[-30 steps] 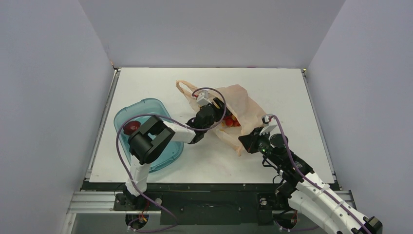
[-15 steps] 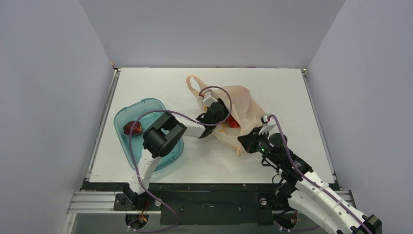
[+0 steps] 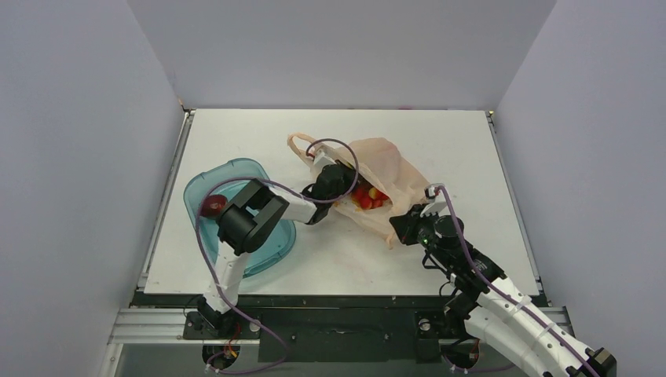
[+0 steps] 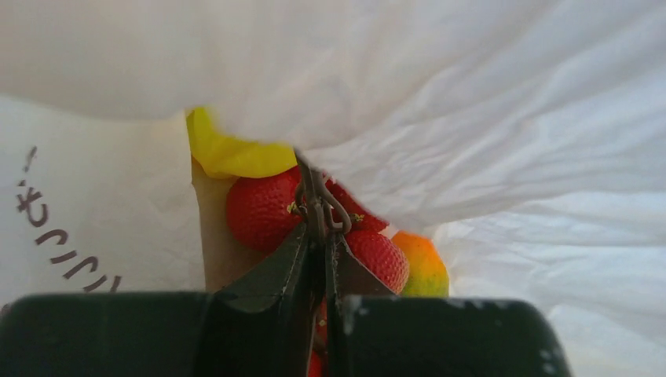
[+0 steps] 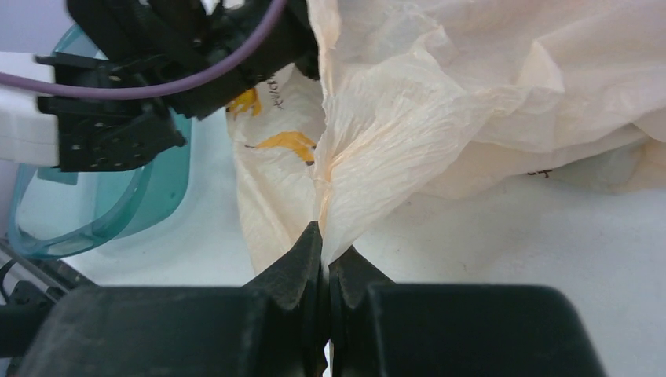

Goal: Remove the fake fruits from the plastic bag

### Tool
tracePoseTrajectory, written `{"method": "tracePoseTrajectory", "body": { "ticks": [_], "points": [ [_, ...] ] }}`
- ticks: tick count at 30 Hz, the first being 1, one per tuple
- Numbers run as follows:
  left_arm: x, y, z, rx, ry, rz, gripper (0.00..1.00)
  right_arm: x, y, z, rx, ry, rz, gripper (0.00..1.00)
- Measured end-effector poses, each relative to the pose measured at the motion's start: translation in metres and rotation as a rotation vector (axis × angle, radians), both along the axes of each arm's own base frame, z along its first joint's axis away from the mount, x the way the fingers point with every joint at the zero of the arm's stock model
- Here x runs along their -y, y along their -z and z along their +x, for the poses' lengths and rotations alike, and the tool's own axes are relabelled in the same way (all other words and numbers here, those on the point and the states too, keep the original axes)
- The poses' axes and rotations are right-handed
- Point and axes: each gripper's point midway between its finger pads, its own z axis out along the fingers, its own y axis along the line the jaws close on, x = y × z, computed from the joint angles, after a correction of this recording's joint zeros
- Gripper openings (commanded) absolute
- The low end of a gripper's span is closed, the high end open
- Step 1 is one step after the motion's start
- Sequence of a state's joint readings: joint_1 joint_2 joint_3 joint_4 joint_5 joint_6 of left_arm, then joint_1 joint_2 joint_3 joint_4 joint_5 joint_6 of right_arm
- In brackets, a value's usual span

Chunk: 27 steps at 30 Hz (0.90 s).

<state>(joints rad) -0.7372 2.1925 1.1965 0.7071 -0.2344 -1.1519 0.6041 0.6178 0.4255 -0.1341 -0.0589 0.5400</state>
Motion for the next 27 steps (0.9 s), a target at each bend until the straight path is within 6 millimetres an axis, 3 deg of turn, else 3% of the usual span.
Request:
{"method": "tracePoseTrajectory", "body": {
  "ticks": [6, 16, 27],
  "points": [
    [-0.018, -0.023, -0.015, 0.0, 0.035, -0.024, 0.0, 0.014, 0.004, 0.007, 0.014, 0.072, -0.05, 0.0],
    [-0.016, -0.063, -0.046, 0.008, 0.137, -0.14, 0.0, 0.016, 0.015, 0.014, 0.002, 0.096, -0.093, 0.0],
    [-0.013, -0.129, -0.073, 0.048, 0.242, -0.317, 0.0, 0.025, 0.02, 0.02, -0.001, 0.157, -0.13, 0.0]
  ]
}}
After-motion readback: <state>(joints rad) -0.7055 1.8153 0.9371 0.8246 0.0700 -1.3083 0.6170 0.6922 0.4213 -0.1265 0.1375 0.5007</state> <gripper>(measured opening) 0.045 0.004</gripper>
